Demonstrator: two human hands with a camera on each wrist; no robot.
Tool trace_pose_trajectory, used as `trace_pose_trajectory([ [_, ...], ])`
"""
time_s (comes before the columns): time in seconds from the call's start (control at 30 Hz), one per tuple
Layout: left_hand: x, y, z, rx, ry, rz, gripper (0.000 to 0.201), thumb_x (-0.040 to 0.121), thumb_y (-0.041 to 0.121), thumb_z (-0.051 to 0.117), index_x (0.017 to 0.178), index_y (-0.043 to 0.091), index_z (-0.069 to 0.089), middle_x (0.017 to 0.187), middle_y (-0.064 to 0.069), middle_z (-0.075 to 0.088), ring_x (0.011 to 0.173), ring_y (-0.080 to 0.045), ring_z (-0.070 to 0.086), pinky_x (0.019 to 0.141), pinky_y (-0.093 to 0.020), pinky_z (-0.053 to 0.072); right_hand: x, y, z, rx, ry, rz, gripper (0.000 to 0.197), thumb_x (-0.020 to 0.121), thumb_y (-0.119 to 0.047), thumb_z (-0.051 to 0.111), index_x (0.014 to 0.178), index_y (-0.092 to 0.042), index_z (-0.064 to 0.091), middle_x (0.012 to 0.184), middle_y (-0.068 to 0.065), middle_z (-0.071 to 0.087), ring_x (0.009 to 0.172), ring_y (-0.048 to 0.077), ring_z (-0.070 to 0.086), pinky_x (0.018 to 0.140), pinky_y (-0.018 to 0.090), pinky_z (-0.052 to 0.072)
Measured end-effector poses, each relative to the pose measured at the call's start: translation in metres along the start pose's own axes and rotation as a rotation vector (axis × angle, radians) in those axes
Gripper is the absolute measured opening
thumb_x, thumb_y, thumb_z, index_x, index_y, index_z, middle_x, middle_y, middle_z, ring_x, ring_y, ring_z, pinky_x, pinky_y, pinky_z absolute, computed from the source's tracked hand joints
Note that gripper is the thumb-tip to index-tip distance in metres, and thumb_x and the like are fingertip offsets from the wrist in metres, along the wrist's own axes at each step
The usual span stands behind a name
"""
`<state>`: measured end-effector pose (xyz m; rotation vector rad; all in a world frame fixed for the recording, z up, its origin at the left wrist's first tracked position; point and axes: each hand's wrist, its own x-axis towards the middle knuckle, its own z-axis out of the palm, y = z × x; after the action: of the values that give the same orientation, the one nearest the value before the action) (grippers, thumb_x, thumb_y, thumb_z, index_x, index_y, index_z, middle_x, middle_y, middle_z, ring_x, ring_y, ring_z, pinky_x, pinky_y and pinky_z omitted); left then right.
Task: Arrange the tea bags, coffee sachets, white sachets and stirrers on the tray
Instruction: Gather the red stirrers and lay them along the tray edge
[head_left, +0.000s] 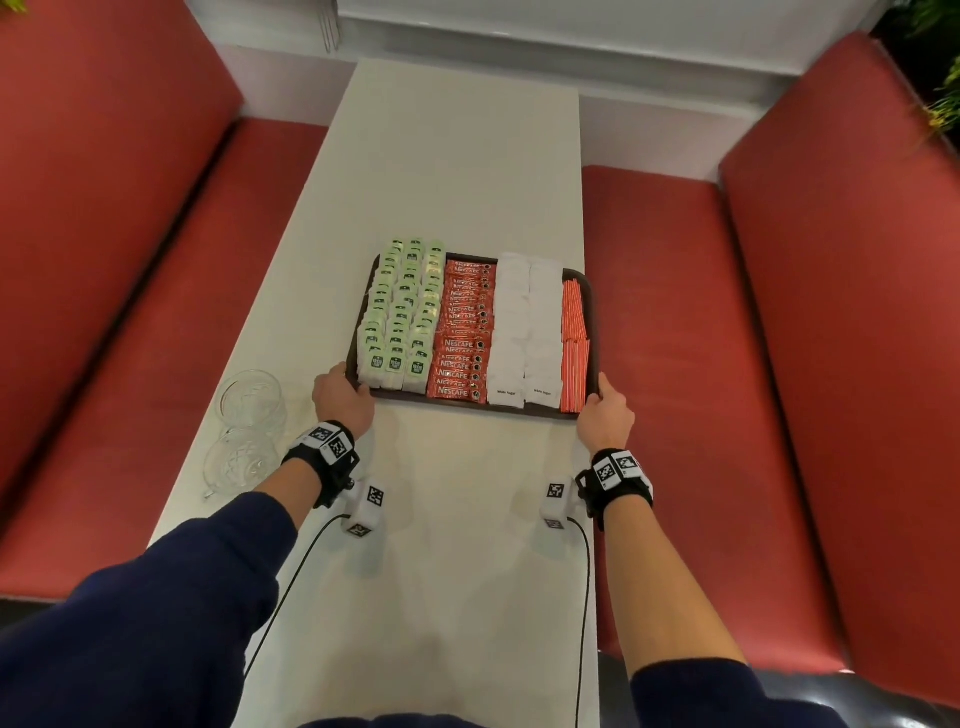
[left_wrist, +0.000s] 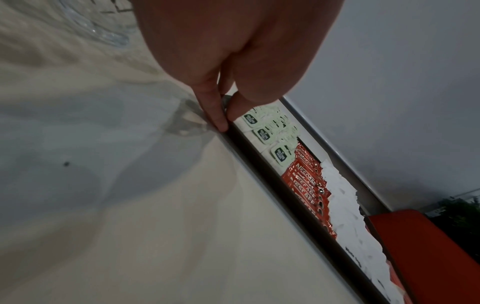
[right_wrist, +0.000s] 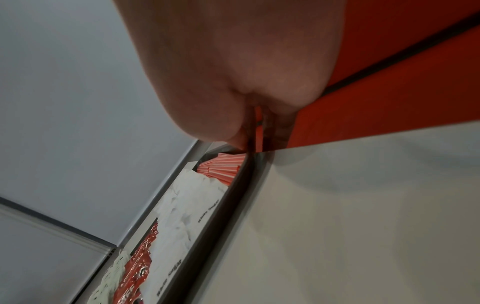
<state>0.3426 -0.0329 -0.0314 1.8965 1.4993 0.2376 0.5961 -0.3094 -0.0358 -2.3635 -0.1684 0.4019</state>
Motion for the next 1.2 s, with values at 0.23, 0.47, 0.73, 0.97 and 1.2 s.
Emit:
trace_pose_trajectory([
  [0.23, -0.010, 0.014, -0.011, -0.004, -0.063, -0.025, 0.034, 0.101, 0.007, 0.063, 0.134, -0.002, 0.062, 0.133, -0.031, 0.060, 0.124, -0.046, 0.058, 0.104, -0.045, 0.046, -0.002, -0.005, -0.008, -0.044, -0.048, 0.009, 0.054, 0.113, -0.010, 0.043, 0.167, -0.015, 0.042, 0.142, 0.028, 0.064, 0.128, 0.048, 0.059, 0.108, 0.049, 0.051],
  [0.47, -0.088, 0.040, -0.076, -0.323, -0.025, 0.335, 0.032, 0.101, 0.016, 0.072, 0.132, 0.017, 0.070, 0.122, 0.003, 0.074, 0.111, -0.014, 0.070, 0.099, -0.030, 0.058, -0.072, -0.055, -0.015, 0.157, 0.204, -0.265, 0.034, 0.109, -0.017, 0.058, 0.142, -0.014, 0.065, 0.133, 0.007, 0.072, 0.121, 0.022, 0.066, 0.105, 0.035, 0.053],
  [0.73, -0.120, -0.053, -0.196, -0.300, 0.243, 0.365, 0.012, 0.101, 0.010, 0.070, 0.103, 0.019, 0.078, 0.102, 0.010, 0.078, 0.092, -0.008, 0.072, 0.080, -0.012, 0.053, -0.201, -0.120, 0.060, 0.257, -0.420, -0.437, 0.022, 0.095, -0.015, 0.081, 0.114, -0.023, 0.072, 0.103, -0.013, 0.078, 0.091, 0.002, 0.073, 0.077, 0.013, 0.055],
  [0.97, -0.071, -0.171, -0.203, -0.081, -0.053, 0.019, 0.021, 0.106, 0.021, 0.060, 0.124, 0.023, 0.071, 0.117, -0.005, 0.077, 0.112, -0.028, 0.072, 0.103, -0.041, 0.054, -0.277, -0.142, 0.166, 0.035, -0.732, -0.506, 0.092, 0.070, -0.031, 0.101, 0.146, -0.026, 0.048, 0.144, -0.005, 0.061, 0.124, 0.017, 0.063, 0.103, 0.036, 0.055],
  [1.2, -0.051, -0.184, -0.189, -0.217, -0.262, 0.147, 0.018, 0.104, 0.016, 0.065, 0.114, 0.019, 0.079, 0.099, 0.004, 0.082, 0.092, -0.010, 0.079, 0.095, -0.045, 0.065, -0.308, -0.162, 0.220, 0.104, -0.528, -0.423, 0.089, 0.070, -0.039, 0.096, 0.142, -0.028, 0.045, 0.136, -0.004, 0.060, 0.118, 0.020, 0.063, 0.096, 0.042, 0.057],
])
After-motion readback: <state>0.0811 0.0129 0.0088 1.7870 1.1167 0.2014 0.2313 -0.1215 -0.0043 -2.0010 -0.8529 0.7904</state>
